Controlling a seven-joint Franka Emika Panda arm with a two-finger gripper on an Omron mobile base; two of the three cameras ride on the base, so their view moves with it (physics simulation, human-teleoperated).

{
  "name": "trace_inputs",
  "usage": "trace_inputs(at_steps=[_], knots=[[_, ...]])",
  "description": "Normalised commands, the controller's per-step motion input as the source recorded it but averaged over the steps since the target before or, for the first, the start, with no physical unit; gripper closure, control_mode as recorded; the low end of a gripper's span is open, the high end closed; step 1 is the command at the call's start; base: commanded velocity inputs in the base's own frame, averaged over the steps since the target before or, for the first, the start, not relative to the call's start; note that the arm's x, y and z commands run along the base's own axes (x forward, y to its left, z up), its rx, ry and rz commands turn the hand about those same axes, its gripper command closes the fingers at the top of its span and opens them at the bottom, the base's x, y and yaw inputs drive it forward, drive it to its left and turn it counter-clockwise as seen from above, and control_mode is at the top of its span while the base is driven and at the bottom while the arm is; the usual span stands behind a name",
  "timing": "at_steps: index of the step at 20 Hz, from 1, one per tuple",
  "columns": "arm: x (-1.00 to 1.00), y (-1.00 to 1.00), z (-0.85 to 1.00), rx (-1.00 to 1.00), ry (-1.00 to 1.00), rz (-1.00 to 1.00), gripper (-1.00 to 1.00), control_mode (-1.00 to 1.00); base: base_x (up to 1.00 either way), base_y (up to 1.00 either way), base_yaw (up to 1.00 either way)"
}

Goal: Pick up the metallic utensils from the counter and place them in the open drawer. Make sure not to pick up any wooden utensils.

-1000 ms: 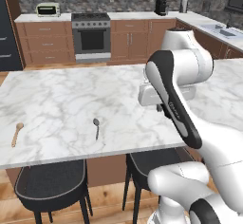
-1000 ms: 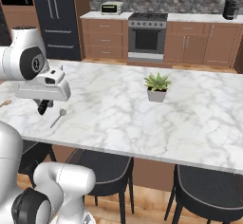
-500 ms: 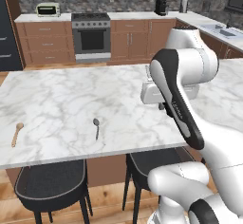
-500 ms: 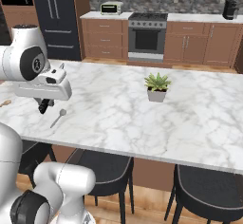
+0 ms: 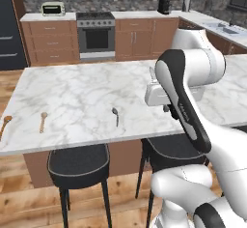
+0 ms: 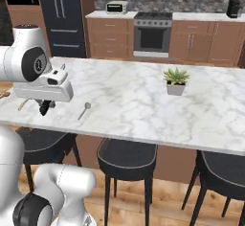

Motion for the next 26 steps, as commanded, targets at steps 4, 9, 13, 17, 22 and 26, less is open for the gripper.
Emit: trace_inputs(at_steps=[4, 9, 13, 17, 22, 26], knots=[[0.0, 0.0, 0.0, 0.0, 0.0, 0.0, 1.0, 1.0, -0.44, 1.0, -0.21], [0.0, 0.0, 0.0, 0.0, 0.0, 0.0, 1.0, 1.0, -0.43, 1.0, -0.19], [0.0, 0.0, 0.0, 0.0, 0.0, 0.0, 1.0, 1.0, -0.5, 1.0, -0.05], [0.0, 0.0, 0.0, 0.0, 0.0, 0.0, 1.0, 1.0, -0.28, 1.0, 0.0], [0.0, 0.0, 0.0, 0.0, 0.0, 0.0, 1.0, 1.0, -0.11, 1.0, -0.03], [0.0, 0.0, 0.0, 0.0, 0.0, 0.0, 1.0, 1.0, 0.01, 1.0, -0.15]])
